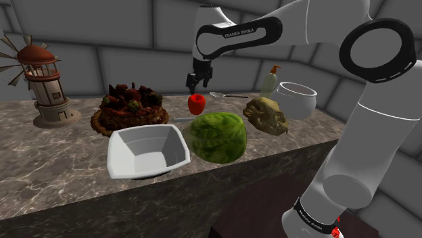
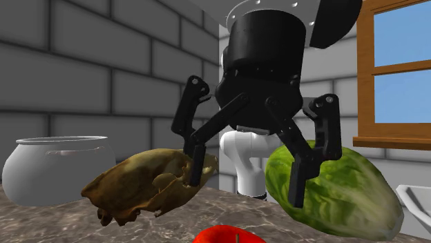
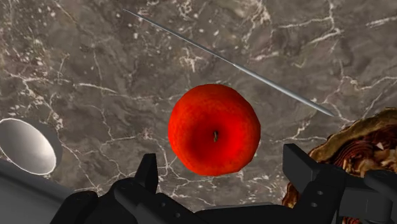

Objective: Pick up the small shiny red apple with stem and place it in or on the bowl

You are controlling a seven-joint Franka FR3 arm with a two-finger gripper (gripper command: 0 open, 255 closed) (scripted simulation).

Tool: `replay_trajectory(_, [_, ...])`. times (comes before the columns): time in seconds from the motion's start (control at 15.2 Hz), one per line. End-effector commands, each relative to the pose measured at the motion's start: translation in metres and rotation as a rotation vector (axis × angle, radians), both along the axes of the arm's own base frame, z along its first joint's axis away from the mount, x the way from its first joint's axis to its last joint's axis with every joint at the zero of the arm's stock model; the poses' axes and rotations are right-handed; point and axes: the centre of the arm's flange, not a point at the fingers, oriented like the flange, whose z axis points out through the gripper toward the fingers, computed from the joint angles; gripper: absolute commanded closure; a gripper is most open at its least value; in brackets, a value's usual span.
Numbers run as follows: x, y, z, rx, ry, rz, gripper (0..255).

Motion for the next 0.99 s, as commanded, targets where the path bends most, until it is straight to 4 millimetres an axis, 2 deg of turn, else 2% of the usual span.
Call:
replay_trajectory(0.0, [0.002,0.0,-0.01,0.0,-0.001,0.0,0])
replay_trajectory(0.2, [0.004,-0.002,-0.023,0.0,-0.001,0.0,0])
replay_trajectory(0.73, [0.004,-0.002,-0.023,0.0,-0.001,0.0,0])
replay_trajectory(0.79, [0.004,-0.002,-0.023,0.0,-0.001,0.0,255])
replay_trajectory(0.92, [0.004,-0.002,-0.023,0.0,-0.001,0.0,255])
